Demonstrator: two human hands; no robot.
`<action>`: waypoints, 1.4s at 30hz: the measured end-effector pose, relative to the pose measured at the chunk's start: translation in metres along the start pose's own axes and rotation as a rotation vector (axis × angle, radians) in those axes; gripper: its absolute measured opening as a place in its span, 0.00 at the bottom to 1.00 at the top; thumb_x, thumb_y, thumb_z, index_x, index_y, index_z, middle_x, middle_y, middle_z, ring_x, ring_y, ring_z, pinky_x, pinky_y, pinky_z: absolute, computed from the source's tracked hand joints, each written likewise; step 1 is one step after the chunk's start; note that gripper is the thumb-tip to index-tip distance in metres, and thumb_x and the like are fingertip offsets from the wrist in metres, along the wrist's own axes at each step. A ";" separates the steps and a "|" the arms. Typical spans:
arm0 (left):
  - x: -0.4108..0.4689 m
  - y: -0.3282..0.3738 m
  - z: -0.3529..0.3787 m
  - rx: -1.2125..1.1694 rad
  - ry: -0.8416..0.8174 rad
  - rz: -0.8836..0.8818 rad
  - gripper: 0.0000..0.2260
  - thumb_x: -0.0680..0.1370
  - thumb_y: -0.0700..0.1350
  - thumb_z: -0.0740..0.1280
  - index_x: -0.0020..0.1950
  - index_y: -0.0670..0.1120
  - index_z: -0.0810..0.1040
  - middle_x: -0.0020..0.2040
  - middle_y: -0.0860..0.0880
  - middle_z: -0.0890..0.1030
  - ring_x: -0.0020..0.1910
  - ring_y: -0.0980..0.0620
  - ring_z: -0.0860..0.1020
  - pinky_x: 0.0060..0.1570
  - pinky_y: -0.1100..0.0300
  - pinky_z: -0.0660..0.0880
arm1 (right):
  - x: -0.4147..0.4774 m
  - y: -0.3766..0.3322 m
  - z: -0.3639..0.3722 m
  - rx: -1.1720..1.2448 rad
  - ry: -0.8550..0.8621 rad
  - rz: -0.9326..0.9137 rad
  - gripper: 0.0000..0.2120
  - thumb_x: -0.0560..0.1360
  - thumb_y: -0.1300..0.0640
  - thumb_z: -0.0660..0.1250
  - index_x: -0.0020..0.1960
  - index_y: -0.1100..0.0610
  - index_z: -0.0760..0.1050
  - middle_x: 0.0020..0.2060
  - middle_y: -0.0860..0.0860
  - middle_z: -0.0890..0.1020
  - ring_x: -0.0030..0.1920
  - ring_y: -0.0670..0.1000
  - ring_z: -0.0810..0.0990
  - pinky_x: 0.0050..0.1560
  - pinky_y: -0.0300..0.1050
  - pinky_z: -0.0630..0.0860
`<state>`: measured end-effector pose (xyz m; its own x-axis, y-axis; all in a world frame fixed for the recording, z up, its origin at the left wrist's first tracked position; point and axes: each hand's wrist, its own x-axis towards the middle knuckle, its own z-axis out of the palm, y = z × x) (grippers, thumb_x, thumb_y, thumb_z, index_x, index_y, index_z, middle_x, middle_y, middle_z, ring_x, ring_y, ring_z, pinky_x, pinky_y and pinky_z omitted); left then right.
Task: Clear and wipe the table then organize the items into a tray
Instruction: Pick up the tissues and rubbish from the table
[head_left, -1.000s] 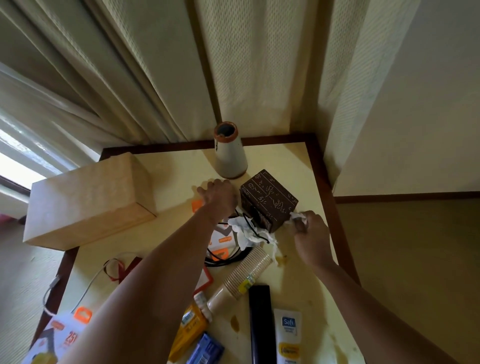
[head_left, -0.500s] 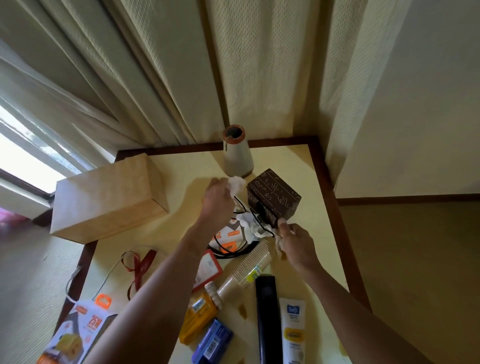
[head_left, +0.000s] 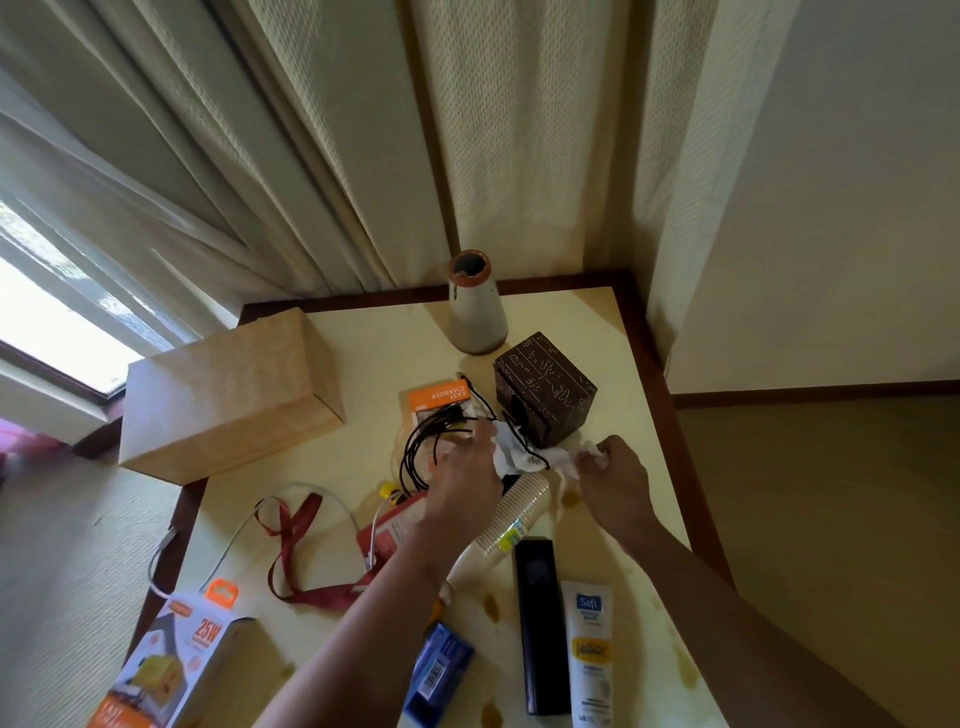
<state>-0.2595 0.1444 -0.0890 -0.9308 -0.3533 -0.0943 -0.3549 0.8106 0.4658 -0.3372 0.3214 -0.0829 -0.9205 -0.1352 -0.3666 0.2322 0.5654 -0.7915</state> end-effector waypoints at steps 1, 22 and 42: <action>0.000 0.002 0.001 0.080 -0.029 0.025 0.22 0.77 0.35 0.64 0.69 0.47 0.64 0.54 0.40 0.83 0.46 0.41 0.84 0.37 0.50 0.77 | 0.000 0.002 -0.004 -0.004 0.048 -0.036 0.01 0.79 0.63 0.65 0.50 0.62 0.74 0.40 0.51 0.78 0.38 0.49 0.76 0.33 0.39 0.68; 0.019 0.024 -0.019 0.166 -0.061 -0.098 0.10 0.82 0.45 0.62 0.57 0.45 0.81 0.52 0.43 0.84 0.52 0.42 0.82 0.44 0.55 0.69 | 0.017 -0.016 0.022 -0.136 -0.129 -0.082 0.09 0.78 0.58 0.69 0.49 0.65 0.79 0.41 0.57 0.84 0.41 0.58 0.83 0.38 0.43 0.73; -0.084 0.055 -0.106 -0.690 0.260 -0.148 0.09 0.81 0.48 0.66 0.43 0.49 0.70 0.36 0.50 0.72 0.33 0.50 0.69 0.32 0.52 0.67 | -0.105 -0.021 -0.052 0.457 -0.043 0.003 0.11 0.84 0.54 0.59 0.60 0.56 0.77 0.48 0.48 0.79 0.47 0.48 0.77 0.46 0.47 0.73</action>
<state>-0.1919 0.1690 0.0378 -0.7967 -0.6037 -0.0278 -0.2591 0.2997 0.9182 -0.2622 0.3662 -0.0019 -0.9079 -0.1732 -0.3816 0.3586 0.1503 -0.9213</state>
